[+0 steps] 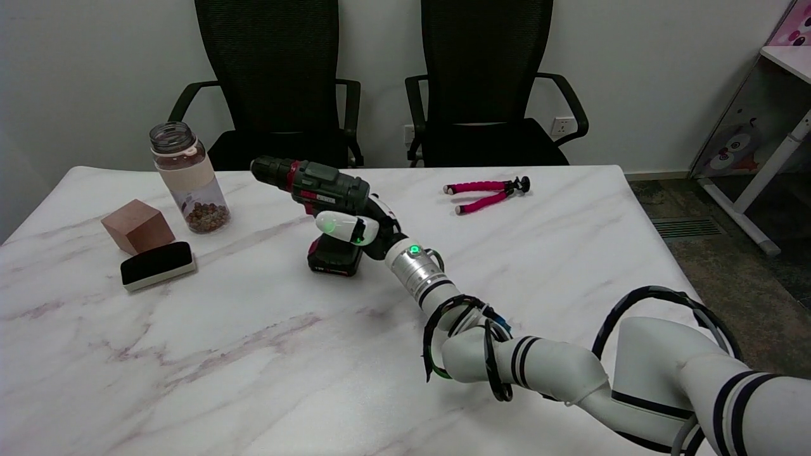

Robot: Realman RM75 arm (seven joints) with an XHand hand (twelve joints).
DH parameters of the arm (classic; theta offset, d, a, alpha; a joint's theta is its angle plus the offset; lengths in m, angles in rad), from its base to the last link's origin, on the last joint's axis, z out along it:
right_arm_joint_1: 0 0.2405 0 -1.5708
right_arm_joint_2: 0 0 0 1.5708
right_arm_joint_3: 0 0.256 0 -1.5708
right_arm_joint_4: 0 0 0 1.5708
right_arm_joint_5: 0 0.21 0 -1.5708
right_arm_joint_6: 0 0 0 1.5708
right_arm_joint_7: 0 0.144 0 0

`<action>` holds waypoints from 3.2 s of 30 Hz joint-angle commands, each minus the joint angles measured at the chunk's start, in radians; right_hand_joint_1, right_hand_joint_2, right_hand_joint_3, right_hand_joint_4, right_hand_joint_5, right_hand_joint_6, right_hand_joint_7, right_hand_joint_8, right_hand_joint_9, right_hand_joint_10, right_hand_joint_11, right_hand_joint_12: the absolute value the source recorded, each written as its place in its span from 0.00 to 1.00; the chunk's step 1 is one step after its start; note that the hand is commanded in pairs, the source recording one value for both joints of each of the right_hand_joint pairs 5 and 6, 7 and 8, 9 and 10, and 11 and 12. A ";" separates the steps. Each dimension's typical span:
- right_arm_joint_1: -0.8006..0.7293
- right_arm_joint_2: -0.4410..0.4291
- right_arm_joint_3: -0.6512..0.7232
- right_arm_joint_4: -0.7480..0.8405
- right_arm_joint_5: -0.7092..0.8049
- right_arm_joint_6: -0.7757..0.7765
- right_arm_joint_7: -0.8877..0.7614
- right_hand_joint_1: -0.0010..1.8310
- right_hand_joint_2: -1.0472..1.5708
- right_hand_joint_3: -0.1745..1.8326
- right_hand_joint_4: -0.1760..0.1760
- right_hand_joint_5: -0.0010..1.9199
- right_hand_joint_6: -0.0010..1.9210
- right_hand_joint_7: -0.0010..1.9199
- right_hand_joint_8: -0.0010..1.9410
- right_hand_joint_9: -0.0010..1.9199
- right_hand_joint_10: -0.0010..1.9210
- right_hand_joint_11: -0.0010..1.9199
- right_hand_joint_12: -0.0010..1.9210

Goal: Pick up the power screwdriver.

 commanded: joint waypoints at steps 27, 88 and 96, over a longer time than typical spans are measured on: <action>0.034 0.003 -0.029 0.058 -0.036 -0.077 0.003 0.63 0.37 0.45 0.74 0.07 0.07 0.07 0.07 0.38 0.38 0.30 0.30; 0.113 0.037 -0.029 -0.023 -0.075 -0.089 0.000 0.61 0.81 0.56 0.56 0.88 0.88 0.88 0.87 0.85 0.85 0.61 0.61; 0.113 0.040 -0.029 -0.045 -0.087 -0.092 0.000 0.59 0.81 0.56 0.57 0.89 0.88 0.89 0.88 0.85 0.85 0.61 0.61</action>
